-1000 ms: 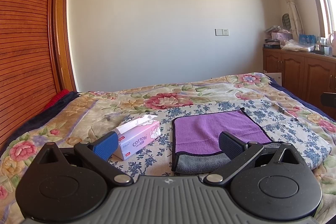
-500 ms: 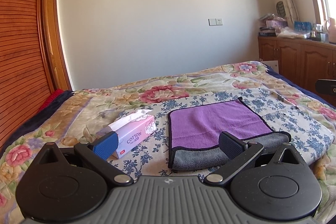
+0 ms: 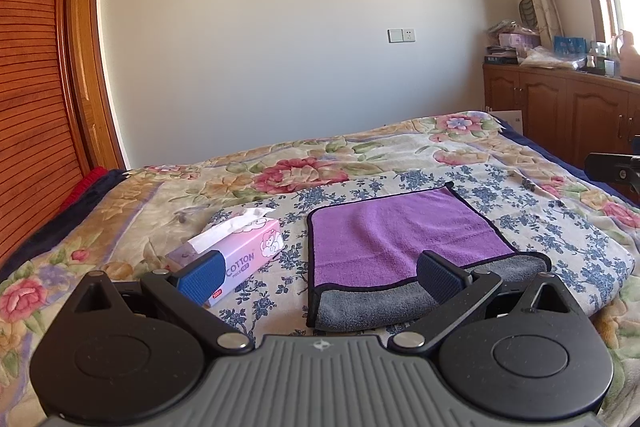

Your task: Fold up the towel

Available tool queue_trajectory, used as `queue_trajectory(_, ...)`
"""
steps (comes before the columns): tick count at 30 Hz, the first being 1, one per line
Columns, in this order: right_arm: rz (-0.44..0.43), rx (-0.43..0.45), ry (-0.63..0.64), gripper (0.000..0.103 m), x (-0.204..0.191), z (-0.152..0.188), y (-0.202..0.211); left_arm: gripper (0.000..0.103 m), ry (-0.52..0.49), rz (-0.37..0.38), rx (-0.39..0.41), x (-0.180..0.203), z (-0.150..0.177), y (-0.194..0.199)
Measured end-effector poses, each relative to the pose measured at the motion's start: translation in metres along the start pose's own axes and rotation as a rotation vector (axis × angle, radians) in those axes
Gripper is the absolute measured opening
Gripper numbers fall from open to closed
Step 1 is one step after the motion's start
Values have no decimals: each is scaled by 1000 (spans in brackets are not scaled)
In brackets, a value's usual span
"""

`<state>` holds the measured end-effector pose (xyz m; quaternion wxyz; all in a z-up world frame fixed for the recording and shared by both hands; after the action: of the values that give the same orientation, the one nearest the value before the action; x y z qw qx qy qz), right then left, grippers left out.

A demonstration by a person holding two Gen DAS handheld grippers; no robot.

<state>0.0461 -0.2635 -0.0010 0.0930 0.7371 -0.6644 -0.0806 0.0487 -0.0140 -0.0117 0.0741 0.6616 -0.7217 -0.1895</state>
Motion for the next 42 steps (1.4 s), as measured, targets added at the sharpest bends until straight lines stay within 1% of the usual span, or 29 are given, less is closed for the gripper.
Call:
queue_trajectory(10,-14,-12,14,103,0,0,-14,103,-7,-1,-7,0,-4,-16)
queue_trajectory(17,-27,-26,27,103,-2,0,-27,103,-15,-1,-24,-3,-6,-36)
queue_trajectory(29,-61,-79,44,103,-2,3,-56,103,-20,13,-77,-10,1,-71)
queue_trajectory(39,-77,-122,64,103,-1,6,-75,103,-22,53,-121,-14,7,-94)
queue_trajectory(42,-78,-137,69,103,-2,8,-80,103,-6,60,-143,-17,9,-102)
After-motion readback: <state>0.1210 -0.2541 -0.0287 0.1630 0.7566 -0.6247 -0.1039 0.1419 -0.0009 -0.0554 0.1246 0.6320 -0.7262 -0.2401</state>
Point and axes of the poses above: each gripper's, at about its wrist camera, not at the fingertips, and y roughly against the way its jaws point, x to its right, z to its underside, the point moved 1 cm from there along -y, roughly the way its jaws point, and after that the axes turned 1 degree about z, right-handed, at the moved point
